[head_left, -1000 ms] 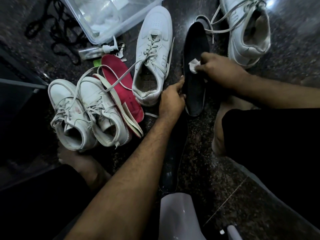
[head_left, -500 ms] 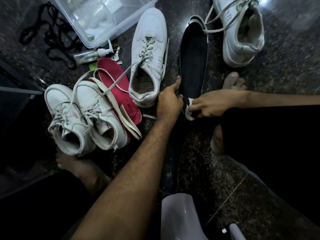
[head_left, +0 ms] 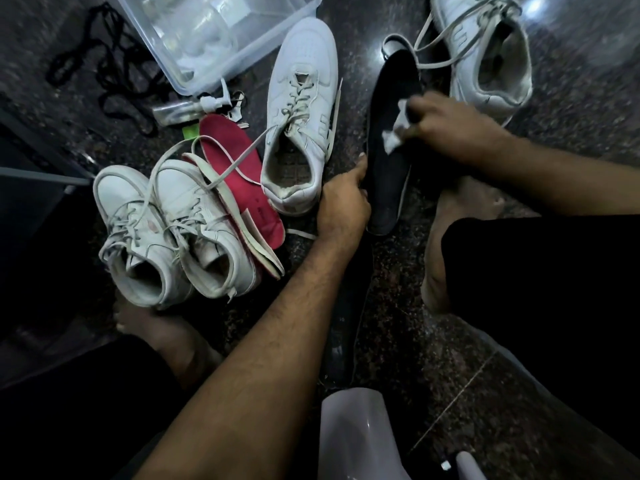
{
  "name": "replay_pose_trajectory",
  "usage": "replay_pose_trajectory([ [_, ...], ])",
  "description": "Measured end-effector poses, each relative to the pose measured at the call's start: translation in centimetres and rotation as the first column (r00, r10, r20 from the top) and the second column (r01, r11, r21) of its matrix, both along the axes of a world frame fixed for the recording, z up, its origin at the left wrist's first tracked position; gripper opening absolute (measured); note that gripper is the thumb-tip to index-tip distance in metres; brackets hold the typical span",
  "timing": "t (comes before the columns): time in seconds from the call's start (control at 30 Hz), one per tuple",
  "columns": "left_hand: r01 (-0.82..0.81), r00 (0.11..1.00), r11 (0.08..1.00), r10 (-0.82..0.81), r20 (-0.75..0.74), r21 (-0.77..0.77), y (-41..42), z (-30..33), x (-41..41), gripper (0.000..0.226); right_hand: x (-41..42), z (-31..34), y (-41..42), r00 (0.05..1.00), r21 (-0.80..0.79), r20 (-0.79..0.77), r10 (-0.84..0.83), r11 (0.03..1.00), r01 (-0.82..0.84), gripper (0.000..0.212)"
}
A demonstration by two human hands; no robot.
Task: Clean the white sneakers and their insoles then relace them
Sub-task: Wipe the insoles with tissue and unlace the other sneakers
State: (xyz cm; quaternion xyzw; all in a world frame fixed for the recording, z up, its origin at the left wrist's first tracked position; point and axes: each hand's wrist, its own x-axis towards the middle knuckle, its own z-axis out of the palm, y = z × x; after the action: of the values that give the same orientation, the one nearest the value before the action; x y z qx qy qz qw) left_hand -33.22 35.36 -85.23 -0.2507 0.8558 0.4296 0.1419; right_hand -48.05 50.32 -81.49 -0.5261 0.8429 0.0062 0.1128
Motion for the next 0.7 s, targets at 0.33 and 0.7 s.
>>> replay_pose_trajectory([
  [0.33,0.135,0.99,0.981,-0.129,0.047,-0.136,0.0,-0.2,-0.3,0.063,4.5,-1.1,-0.6,0.879,-0.03,0.151,0.452,0.891,-0.453,0.034],
  [0.7,0.19,0.978,0.963,-0.17,0.12,-0.192,0.3,1.1,-0.4,0.072,-0.4,-1.7,-4.8,0.994,-0.037,-0.053,-0.098,0.995,0.096,0.039],
])
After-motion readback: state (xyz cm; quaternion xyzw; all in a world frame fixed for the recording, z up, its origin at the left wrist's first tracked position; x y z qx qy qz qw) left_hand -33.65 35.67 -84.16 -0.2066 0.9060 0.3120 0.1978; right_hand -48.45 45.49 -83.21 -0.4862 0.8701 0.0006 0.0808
